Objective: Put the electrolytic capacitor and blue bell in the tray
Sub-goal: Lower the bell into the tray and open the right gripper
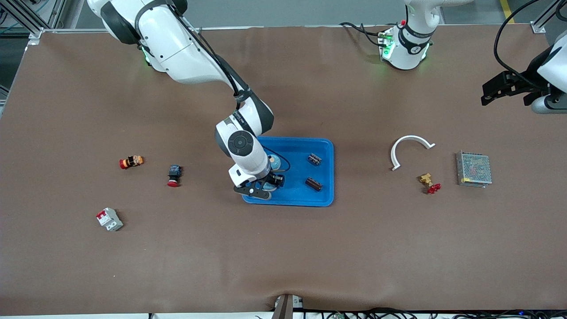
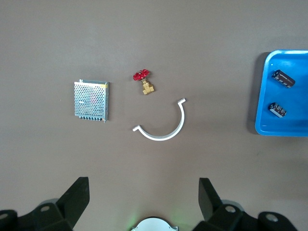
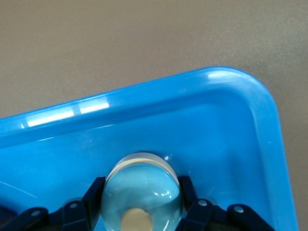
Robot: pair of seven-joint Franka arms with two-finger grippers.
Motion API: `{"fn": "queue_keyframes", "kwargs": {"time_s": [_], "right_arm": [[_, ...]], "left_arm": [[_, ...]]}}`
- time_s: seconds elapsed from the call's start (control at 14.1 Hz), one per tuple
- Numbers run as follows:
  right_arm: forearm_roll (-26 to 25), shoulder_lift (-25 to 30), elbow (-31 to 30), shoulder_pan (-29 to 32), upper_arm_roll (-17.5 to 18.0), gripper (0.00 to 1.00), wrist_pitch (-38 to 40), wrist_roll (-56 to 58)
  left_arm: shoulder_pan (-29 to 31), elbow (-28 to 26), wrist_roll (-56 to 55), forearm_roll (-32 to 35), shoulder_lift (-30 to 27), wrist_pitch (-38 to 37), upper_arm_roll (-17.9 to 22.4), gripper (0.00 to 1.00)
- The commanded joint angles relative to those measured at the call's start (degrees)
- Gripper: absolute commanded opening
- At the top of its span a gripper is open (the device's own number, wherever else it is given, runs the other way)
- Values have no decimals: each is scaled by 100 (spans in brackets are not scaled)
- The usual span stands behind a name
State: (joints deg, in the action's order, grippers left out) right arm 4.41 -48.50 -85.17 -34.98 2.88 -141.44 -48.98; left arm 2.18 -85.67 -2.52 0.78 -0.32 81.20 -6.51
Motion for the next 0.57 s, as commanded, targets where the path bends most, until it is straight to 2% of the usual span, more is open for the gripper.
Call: {"fn": "queue_keyframes", "kwargs": {"time_s": [0.0,0.07,0.14,0.5], "right_arm": [[-72,-80,36,-70,-42,62,-76,-94],[-72,-80,36,-70,-42,74,-76,-94],[-72,-72,36,-79,-42,100,-76,-112],[-72,42,44,-79,-42,100,11,-85]], "left_arm": [[28,-117,112,124,-127,89,-34,100],[28,-117,112,124,-127,89,-34,100],[28,-117,112,124,-127,89,-26,100],[28,-117,112,124,-127,89,-25,100]]}}
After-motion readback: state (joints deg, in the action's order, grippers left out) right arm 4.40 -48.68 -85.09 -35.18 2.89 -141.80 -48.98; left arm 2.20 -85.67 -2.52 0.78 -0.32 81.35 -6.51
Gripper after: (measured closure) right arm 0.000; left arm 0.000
